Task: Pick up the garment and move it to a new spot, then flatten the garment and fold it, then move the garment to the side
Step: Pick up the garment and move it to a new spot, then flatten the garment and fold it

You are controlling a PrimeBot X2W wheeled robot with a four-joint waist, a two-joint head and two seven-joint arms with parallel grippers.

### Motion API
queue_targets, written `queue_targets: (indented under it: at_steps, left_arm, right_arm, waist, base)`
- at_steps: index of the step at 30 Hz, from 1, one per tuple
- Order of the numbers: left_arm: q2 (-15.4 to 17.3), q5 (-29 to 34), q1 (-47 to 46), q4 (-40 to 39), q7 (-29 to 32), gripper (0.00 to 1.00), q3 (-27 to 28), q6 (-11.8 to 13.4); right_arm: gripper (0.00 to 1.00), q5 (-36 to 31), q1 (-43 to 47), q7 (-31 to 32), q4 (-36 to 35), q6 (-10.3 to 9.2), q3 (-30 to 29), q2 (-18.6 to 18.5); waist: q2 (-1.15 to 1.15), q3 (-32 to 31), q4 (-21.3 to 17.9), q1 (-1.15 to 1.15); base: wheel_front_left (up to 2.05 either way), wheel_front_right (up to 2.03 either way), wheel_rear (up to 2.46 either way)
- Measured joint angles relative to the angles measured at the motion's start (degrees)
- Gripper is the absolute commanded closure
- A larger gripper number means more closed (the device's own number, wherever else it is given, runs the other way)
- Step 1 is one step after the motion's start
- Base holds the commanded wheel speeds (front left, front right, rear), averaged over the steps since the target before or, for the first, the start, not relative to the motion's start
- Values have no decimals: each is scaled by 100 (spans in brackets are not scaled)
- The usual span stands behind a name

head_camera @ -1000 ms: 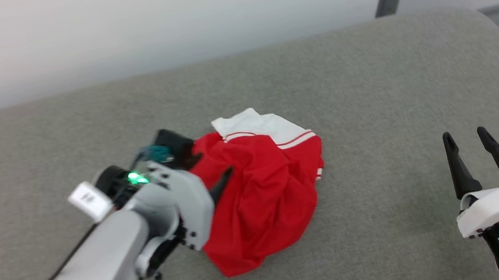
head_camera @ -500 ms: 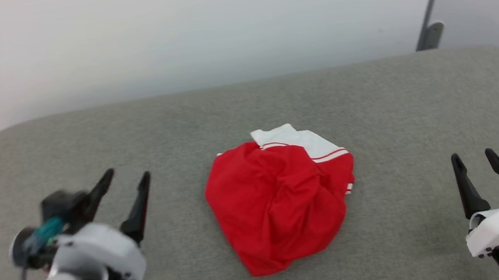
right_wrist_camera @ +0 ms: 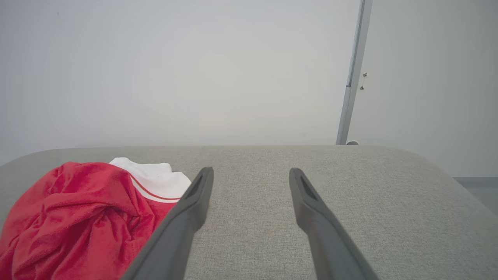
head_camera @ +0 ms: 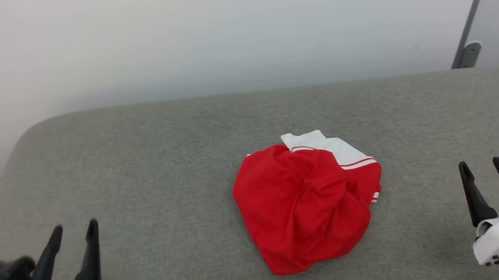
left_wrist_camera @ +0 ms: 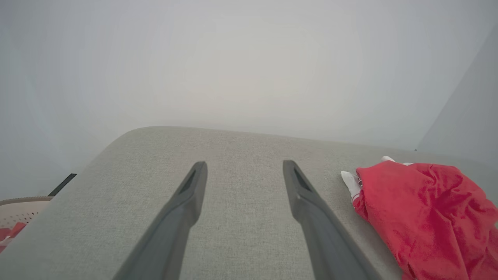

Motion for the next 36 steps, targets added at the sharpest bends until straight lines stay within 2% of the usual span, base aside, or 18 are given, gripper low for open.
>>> queue_targets:
  at_steps: [14, 27, 36]
  left_arm:
    - [-375, 149, 794, -88, -34, 0, 982, -348]
    - [-565, 321, 879, -66, -47, 0, 1127, -546]
    - [-665, 376, 811, -100, -42, 0, 1025, -547]
  right_arm:
    - [0, -2, 225, -20, -91, 0, -187, 11]
    - [0, -46, 240, -1, -177, 0, -213, 36]
    - [0, -63, 145, 201, -231, 0, -136, 26]
  waist:
    - [0, -34, 245, 0]
    - [0, -16, 278, 0]
    - [0, 29, 393, 0]
  base:
    - [0, 0, 0]
    - [0, 0, 0]
    - [0, 0, 0]
